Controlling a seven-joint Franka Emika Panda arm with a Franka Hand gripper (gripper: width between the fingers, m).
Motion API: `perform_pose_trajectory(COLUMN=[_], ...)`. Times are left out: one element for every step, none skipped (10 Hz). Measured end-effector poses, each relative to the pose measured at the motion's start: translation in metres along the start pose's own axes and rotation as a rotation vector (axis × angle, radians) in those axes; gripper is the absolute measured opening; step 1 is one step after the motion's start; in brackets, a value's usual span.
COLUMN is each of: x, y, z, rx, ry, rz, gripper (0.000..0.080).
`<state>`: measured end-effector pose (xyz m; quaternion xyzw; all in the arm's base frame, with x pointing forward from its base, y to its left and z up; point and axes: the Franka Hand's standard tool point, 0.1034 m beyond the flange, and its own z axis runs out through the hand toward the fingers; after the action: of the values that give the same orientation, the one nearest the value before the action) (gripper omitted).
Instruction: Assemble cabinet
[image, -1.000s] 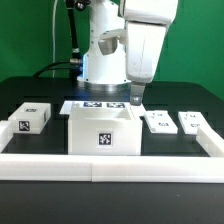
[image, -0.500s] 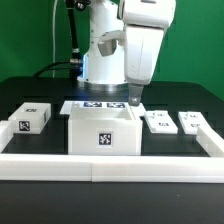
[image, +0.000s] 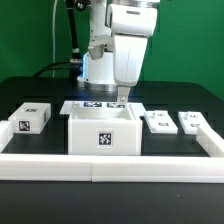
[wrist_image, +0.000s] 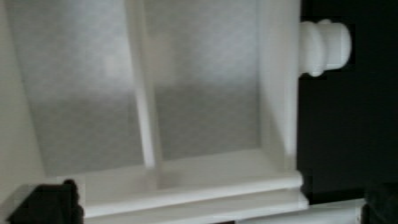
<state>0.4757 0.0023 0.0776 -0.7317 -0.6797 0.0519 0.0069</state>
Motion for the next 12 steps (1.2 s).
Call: perform_pose_trajectory(x=[0.000,-0.001,-0.002,-0.004,-0.006,-0.007,-0.007,-0.007,-0.006,-0.005,-0.003,-0.002], y=[-0.002,-0.010,-0.019,-0.025,-0.033,-0.040,-0.045,-0.047,-0.048,-0.047,-0.044,-0.044], z=[0.001,0.005,0.011,0.016,0.023,0.027,0.030,0.034,0.040,0.046,0.051,0.055], rx=[0.003,0.013,0.023,0.024,0.029,0.042,0.049,0.055,0.063,0.068,0.064,0.069], ry=[0.000,-0.001,0.001,0.005,0.008,0.007,0.008,0.009,0.011,0.013,0.017,0.019], rz=[0.000,-0.005,-0.017,-0.023,-0.020,-0.020,-0.021,-0.020,-0.020,-0.022,-0.023,-0.023], gripper=[0.0798,0.0798,0.0798,0.0798,0.0798,0.0798,0.0798,0.0798,0.0798,0.0798,0.0798,0.0798])
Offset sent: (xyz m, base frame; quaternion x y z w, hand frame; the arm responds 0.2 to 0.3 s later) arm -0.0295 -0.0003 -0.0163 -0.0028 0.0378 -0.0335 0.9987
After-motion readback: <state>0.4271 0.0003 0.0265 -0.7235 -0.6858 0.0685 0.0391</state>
